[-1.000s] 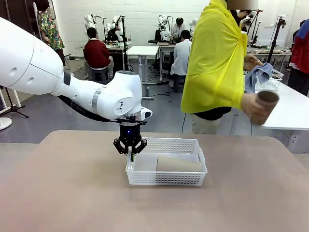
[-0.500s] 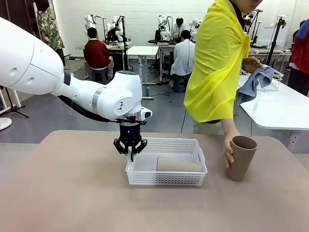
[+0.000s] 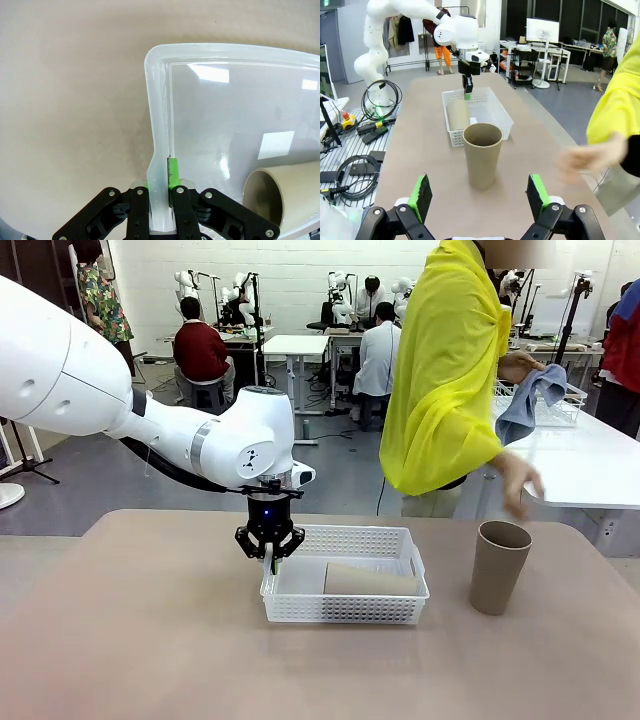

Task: Clean and organize the cups into the basket.
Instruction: Pick up the Reusable plastic cup from the right side of the table and stack it inside the Organizing basket in the center of the table.

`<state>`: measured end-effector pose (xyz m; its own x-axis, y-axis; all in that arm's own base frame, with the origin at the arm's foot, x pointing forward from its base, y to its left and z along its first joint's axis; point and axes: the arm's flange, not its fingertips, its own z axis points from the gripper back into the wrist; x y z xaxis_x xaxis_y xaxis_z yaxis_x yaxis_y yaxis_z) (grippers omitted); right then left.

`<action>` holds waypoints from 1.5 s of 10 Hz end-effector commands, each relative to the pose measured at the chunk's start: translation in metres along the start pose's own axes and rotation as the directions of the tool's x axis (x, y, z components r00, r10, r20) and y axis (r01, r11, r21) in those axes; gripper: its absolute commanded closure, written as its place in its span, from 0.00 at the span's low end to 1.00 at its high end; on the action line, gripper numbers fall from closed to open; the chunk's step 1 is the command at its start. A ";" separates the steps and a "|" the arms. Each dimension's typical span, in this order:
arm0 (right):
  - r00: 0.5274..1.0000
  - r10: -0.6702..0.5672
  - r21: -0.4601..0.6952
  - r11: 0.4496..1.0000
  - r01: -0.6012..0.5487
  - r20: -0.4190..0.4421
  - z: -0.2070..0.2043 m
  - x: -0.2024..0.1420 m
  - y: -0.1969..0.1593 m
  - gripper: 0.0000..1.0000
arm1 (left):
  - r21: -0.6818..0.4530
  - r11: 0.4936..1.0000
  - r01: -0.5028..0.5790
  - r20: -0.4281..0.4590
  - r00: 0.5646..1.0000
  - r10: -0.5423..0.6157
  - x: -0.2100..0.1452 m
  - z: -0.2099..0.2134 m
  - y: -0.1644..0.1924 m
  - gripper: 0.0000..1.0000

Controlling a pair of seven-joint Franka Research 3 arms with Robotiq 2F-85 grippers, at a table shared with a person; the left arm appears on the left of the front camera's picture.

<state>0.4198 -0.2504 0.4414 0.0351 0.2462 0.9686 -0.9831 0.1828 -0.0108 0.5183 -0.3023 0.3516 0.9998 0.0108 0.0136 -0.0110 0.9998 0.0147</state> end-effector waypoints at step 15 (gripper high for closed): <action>0.987 -0.058 0.074 0.995 0.069 -0.148 -0.130 -0.117 -0.052 0.00 | 0.005 1.000 0.003 -0.003 1.000 -0.003 -0.001 -0.002 0.000 1.00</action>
<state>0.4828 -0.1735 0.2999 0.0956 0.3763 0.9216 -0.9921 0.1112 0.0575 0.5183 -0.3023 0.3515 0.9999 0.0108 0.0135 -0.0110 0.9998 0.0148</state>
